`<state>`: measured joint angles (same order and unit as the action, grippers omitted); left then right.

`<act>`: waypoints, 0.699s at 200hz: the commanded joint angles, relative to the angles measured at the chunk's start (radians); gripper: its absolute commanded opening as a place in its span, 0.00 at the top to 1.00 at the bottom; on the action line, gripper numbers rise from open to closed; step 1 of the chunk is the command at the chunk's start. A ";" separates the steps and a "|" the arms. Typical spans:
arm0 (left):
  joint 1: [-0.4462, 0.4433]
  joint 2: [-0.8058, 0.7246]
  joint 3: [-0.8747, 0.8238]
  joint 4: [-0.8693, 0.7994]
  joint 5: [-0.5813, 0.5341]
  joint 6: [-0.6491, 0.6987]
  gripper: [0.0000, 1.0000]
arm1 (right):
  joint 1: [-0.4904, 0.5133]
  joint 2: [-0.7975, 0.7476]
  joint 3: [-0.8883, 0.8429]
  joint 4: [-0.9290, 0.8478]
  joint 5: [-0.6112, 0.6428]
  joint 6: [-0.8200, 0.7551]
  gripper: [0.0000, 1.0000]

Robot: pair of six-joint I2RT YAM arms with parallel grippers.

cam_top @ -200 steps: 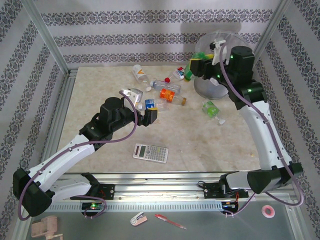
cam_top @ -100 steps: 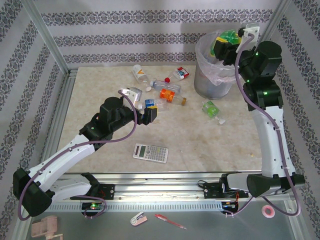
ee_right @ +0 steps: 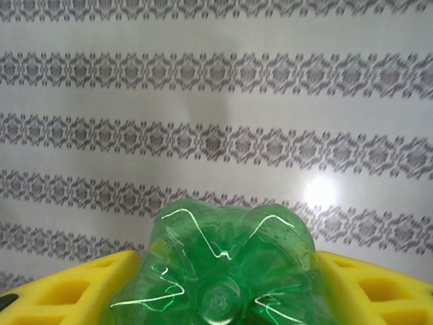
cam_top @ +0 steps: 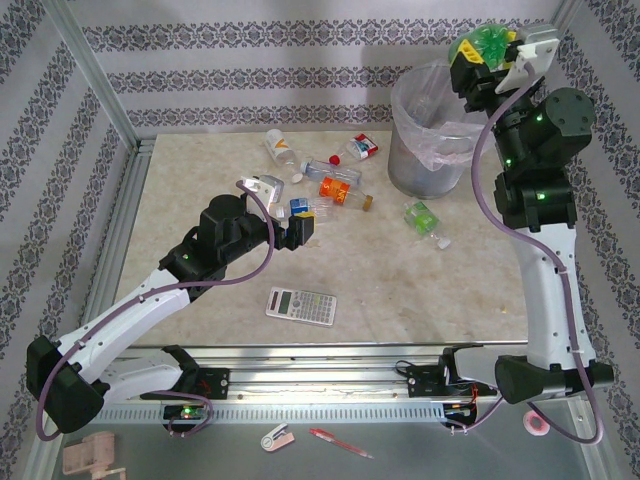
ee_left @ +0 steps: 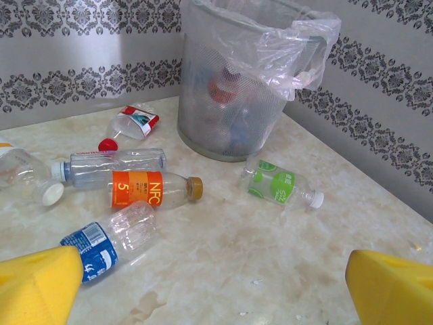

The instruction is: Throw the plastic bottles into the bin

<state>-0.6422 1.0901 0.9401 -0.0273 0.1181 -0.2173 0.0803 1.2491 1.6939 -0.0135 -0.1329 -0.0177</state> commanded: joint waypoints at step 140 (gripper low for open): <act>-0.014 0.002 0.002 0.059 -0.045 0.010 0.00 | -0.026 -0.026 -0.018 0.229 0.040 -0.059 0.82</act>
<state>-0.6422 1.0950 0.9401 -0.0135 0.0925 -0.2169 0.0669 1.2182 1.6619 0.1703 -0.1066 -0.0601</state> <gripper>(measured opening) 0.997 0.571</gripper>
